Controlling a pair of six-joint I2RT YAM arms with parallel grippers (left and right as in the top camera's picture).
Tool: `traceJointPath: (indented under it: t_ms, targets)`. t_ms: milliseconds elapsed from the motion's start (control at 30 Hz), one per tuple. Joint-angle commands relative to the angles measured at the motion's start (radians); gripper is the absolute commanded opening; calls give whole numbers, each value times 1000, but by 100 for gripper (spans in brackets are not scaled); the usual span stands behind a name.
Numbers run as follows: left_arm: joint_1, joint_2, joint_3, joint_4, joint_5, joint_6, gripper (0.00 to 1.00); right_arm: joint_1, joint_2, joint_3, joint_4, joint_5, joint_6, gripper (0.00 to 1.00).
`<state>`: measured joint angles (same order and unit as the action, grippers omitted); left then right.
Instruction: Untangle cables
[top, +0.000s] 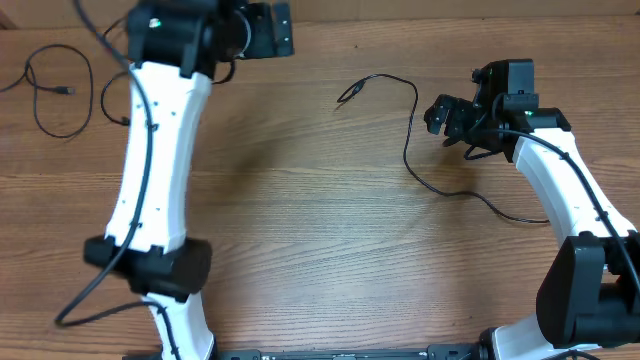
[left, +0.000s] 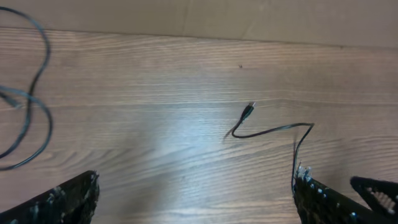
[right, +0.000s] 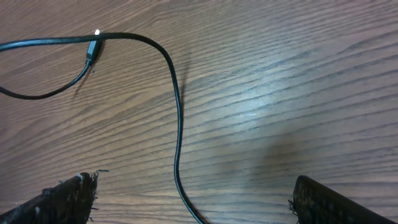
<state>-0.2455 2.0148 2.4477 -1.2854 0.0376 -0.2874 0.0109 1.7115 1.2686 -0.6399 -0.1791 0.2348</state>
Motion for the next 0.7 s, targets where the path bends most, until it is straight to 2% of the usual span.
traceJointPath:
  t_ms: [0, 67, 267, 400, 467, 567, 667]
  targets:
    - [-11, 103, 9, 45, 43, 30, 100, -1, 2, -4, 1, -88, -2, 100]
    - [-18, 148, 9, 70, 63, 36, 100, -1, 2, -4, -4, -158, -3, 100]
    - [-59, 303, 9, 169, 229, 235, 100, -56, -23, 5, -57, -257, 6, 100]
    - [-100, 400, 9, 212, 283, 401, 100, -187, -77, 10, -190, -340, 5, 100]
    - [-132, 454, 9, 244, 325, 491, 100, -302, -101, 10, -272, -359, 39, 100]
    - [-156, 484, 9, 264, 326, 501, 100, -406, -99, 8, -343, -358, 135, 100]
    - [-172, 500, 9, 298, 327, 501, 96, -463, -99, 7, -356, -307, 143, 100]
